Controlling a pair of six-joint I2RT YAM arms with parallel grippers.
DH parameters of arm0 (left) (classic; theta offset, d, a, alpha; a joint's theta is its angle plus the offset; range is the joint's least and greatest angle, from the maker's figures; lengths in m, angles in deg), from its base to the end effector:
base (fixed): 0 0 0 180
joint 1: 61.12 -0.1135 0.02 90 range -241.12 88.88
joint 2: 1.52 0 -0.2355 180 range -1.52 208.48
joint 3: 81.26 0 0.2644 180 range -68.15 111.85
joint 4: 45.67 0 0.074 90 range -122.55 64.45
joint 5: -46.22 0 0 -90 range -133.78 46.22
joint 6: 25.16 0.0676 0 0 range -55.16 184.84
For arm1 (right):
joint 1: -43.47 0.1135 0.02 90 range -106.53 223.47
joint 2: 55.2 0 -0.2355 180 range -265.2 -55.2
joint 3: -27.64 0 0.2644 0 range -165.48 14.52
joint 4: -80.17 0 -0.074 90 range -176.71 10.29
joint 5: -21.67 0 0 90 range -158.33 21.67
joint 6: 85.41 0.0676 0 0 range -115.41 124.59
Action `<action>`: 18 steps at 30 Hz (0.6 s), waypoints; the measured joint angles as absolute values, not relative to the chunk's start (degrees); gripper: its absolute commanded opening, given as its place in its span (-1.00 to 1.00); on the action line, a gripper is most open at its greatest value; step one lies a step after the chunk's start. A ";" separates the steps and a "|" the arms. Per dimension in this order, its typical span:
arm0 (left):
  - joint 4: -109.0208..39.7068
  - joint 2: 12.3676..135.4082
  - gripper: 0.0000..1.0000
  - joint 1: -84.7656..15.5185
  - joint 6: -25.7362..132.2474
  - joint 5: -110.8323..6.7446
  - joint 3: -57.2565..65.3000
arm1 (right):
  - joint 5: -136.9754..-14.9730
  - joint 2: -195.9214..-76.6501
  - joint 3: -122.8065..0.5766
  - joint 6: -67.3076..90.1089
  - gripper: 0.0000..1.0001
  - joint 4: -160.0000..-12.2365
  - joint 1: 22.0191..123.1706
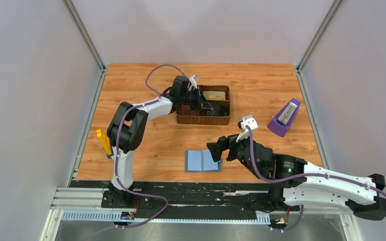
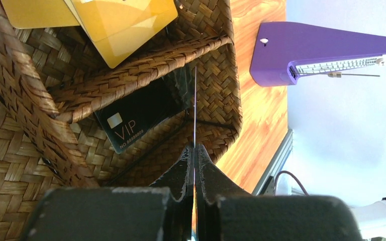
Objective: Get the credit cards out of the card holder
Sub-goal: Place the credit card in the storage box.
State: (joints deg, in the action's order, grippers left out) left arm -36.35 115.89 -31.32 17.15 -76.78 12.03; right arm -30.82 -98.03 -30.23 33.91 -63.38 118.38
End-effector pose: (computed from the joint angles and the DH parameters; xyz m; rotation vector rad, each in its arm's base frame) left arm 0.3972 -0.2699 0.1425 0.0046 2.3930 -1.3417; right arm 0.0974 0.2031 0.2956 -0.3238 1.8833 0.6139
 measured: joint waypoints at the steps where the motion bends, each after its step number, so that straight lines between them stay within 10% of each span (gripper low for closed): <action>1: -36.48 116.08 -0.98 -31.32 17.15 -76.73 12.30 | -30.82 -98.16 -30.23 33.86 1.00 -63.38 118.38; 18: -39.36 121.26 -0.95 -31.32 16.24 -77.23 15.07 | -30.42 -101.31 -32.35 31.46 1.00 -63.38 118.08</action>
State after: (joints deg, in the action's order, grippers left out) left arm -39.36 121.26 -31.32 16.24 -77.23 15.07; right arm -30.42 -101.31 -32.35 31.46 -63.38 118.08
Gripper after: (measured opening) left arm 0.019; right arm 0.998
